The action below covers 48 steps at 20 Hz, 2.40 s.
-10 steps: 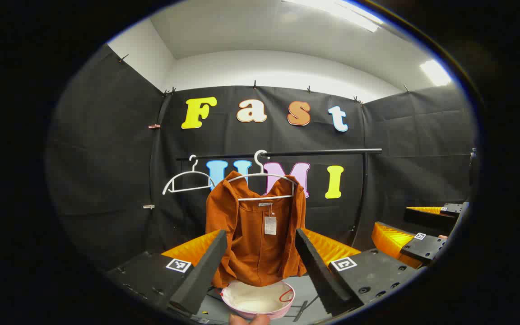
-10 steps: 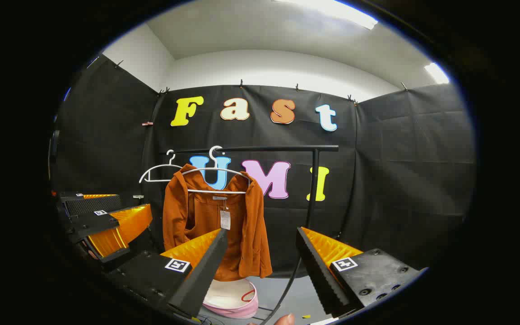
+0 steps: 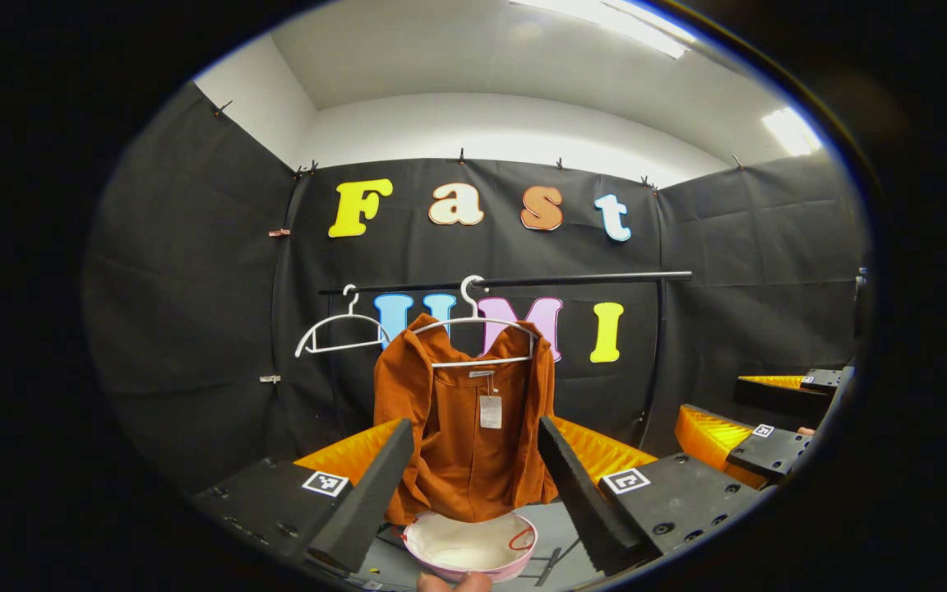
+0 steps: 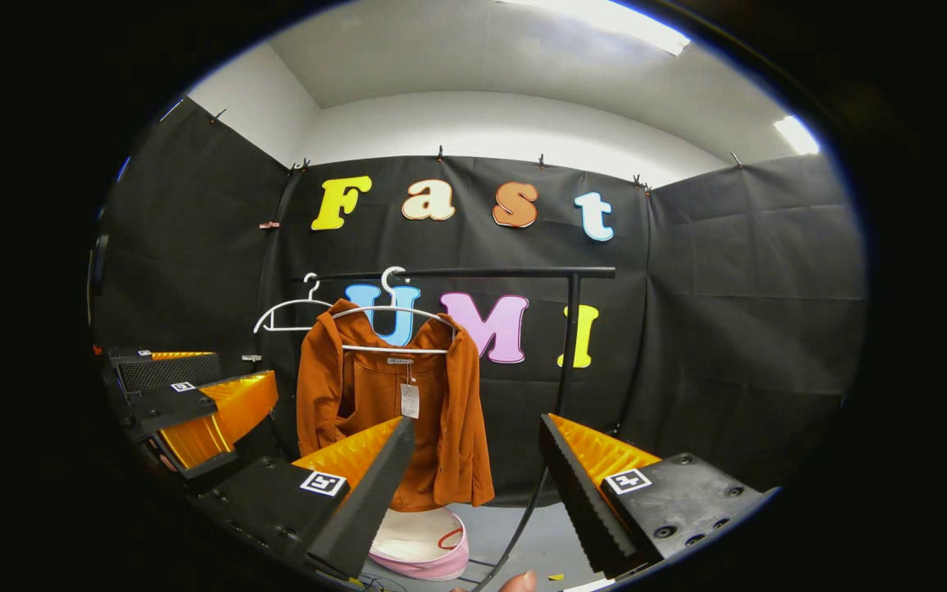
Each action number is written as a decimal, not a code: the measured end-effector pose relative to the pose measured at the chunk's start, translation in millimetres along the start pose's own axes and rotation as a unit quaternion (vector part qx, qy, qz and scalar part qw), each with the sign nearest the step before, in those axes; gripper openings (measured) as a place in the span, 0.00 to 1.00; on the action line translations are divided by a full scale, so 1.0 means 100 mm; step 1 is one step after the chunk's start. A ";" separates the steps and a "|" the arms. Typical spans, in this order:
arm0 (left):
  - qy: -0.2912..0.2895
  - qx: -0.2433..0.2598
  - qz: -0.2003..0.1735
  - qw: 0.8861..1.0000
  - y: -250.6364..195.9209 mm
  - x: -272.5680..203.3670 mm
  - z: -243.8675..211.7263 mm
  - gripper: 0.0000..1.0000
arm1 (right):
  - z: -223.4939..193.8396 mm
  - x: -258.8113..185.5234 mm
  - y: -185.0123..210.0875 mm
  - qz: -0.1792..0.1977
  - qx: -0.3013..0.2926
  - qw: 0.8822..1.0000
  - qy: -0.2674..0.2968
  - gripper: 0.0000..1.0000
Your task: Grasp the clothes on the hanger with both hands and then place them into the laundry hamper below.
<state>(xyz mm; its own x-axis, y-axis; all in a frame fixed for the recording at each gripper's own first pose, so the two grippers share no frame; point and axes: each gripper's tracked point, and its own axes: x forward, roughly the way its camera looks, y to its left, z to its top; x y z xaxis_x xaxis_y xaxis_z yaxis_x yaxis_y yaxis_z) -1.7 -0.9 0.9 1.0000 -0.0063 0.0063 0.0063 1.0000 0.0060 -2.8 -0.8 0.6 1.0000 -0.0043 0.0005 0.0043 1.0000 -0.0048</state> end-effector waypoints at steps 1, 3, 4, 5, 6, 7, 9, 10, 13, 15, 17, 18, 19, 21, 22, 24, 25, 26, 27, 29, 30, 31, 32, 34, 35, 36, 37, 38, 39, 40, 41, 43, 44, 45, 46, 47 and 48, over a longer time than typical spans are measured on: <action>0.000 0.000 0.000 1.000 0.00 -0.01 0.01 0.96 | 0.01 0.00 0.00 0.000 0.000 1.000 -0.001 0.98; -0.001 0.001 -0.002 1.000 0.00 -0.01 0.01 0.96 | 0.01 -0.02 0.00 0.000 0.000 1.000 -0.001 0.97; -0.001 0.001 -0.002 1.000 0.00 -0.01 0.01 0.96 | 0.01 -0.02 0.00 0.000 -0.001 1.000 -0.002 0.98; -0.001 0.002 -0.003 1.000 0.00 -0.01 0.01 0.96 | 0.01 -0.02 0.01 0.000 -0.001 1.000 -0.002 0.98; 0.000 0.002 -0.004 1.000 0.00 -0.01 0.00 0.96 | 0.02 -0.02 0.01 0.000 -0.001 1.000 -0.001 0.98; 0.000 0.003 -0.005 1.000 0.01 -0.01 0.01 0.96 | 0.02 -0.03 0.02 -0.001 -0.001 1.000 -0.001 0.98; -0.002 0.005 -0.008 1.000 0.02 0.00 0.02 0.96 | 0.03 -0.02 0.08 0.002 0.001 1.000 -0.001 0.98; -0.003 0.006 -0.011 1.000 0.03 0.00 0.01 0.98 | 0.03 -0.01 0.13 0.005 0.002 1.000 0.000 0.98; 0.001 0.000 -0.026 1.000 0.13 0.09 -0.03 0.96 | 0.01 0.07 0.29 0.012 0.020 1.000 0.005 0.98; 0.006 -0.007 -0.032 0.999 0.26 0.20 -0.09 0.96 | -0.02 0.16 0.36 0.008 0.012 1.000 0.007 0.98; 0.008 -0.007 -0.033 0.999 0.40 0.30 -0.16 0.96 | -0.02 0.26 0.44 0.008 -0.004 1.000 0.005 0.98; 0.008 -0.005 -0.032 0.999 0.47 0.34 -0.20 0.96 | -0.02 0.31 0.49 0.008 -0.010 1.000 0.004 0.99; 0.007 -0.004 -0.031 1.000 0.53 0.38 -0.21 0.96 | -0.01 0.36 0.53 0.007 -0.017 1.000 0.001 0.98; 0.007 -0.004 -0.026 1.000 0.65 0.46 -0.23 0.96 | 0.04 0.47 0.62 0.005 -0.031 0.999 -0.008 0.98; 0.006 -0.004 -0.023 1.000 0.71 0.51 -0.23 0.96 | 0.04 0.52 0.66 0.005 -0.032 0.999 -0.011 0.98; 0.005 -0.006 -0.017 1.000 0.79 0.60 -0.23 0.96 | 0.01 0.62 0.73 0.007 -0.025 1.000 -0.010 0.98; 0.006 -0.008 -0.016 1.000 0.82 0.66 -0.24 0.96 | -0.03 0.69 0.75 0.007 -0.017 1.000 -0.006 0.98; 0.007 -0.010 -0.015 1.000 0.84 0.71 -0.26 0.96 | -0.06 0.74 0.76 0.008 -0.008 1.000 -0.002 0.99; 0.008 -0.009 -0.012 1.000 0.85 0.77 -0.27 0.96 | -0.09 0.81 0.75 0.008 -0.001 1.000 0.000 0.98; 0.007 0.003 -0.003 1.000 0.89 0.89 -0.31 0.96 | -0.15 0.95 0.72 0.010 0.003 1.000 0.003 0.98; 0.005 0.011 0.001 1.000 0.88 0.96 -0.32 0.96 | -0.18 1.02 0.69 0.011 0.004 1.000 0.004 0.98; 0.002 0.014 0.002 1.000 0.86 1.03 -0.32 0.96 | -0.20 1.10 0.66 0.013 0.007 1.000 0.003 0.98; 0.002 0.013 0.002 1.000 0.81 1.11 -0.33 0.96 | -0.22 1.19 0.63 0.016 0.010 1.000 0.003 0.98; 0.007 0.003 0.000 1.000 0.71 1.28 -0.39 0.96 | -0.30 1.38 0.55 0.023 0.015 1.000 0.009 0.99; 0.007 0.005 0.001 1.000 0.68 1.38 -0.41 0.96 | -0.32 1.48 0.51 0.024 0.018 1.000 0.009 0.98; 0.007 0.010 0.005 1.000 0.65 1.48 -0.43 0.96 | -0.36 1.60 0.44 0.024 0.021 0.999 0.011 0.98; 0.007 0.015 0.010 1.000 0.63 1.57 -0.46 0.96 | -0.42 1.71 0.39 0.023 0.024 0.999 0.014 0.99; 0.008 0.015 0.015 1.000 0.61 1.67 -0.50 0.96 | -0.47 1.84 0.34 0.023 0.025 0.999 0.017 0.99; 0.010 0.012 0.019 1.000 0.58 1.78 -0.53 0.96 | -0.53 1.95 0.30 0.025 0.022 0.999 0.018 0.99; 0.012 0.009 0.027 1.000 0.58 1.86 -0.57 0.96 | -0.57 2.07 0.27 0.027 0.017 0.999 0.018 0.99; 0.012 0.008 0.039 0.999 0.62 1.97 -0.58 0.96 | -0.61 2.20 0.27 0.031 0.014 0.999 0.016 0.98; 0.005 0.018 0.074 0.997 0.75 2.17 -0.58 0.96 | -0.67 2.45 0.29 0.041 0.012 0.999 0.014 0.98; 0.001 0.025 0.086 0.996 0.79 2.30 -0.59 0.96 | -0.69 2.59 0.30 0.045 0.017 0.999 0.013 0.98; -0.001 0.029 0.097 0.995 0.83 2.42 -0.59 0.96 | -0.70 2.73 0.32 0.049 0.024 0.998 0.011 0.98; -0.004 0.029 0.107 0.994 0.87 2.53 -0.59 0.96 | -0.70 2.88 0.35 0.054 0.028 0.998 0.007 0.99; -0.008 0.027 0.116 0.993 0.90 2.65 -0.58 0.96 | -0.72 3.04 0.38 0.059 0.027 0.998 0.005 0.98; -0.013 0.027 0.126 0.992 0.95 2.76 -0.55 0.96 | -0.75 3.19 0.40 0.064 0.027 0.998 0.006 0.99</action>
<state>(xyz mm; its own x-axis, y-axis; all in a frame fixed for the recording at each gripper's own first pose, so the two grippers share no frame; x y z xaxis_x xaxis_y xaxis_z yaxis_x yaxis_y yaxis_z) 275.0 92.9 -52.0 0.9692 0.2432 0.0398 -0.2452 0.9679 0.0545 316.1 37.9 -74.7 0.9923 0.1232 -0.0090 -0.1226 0.9912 0.0496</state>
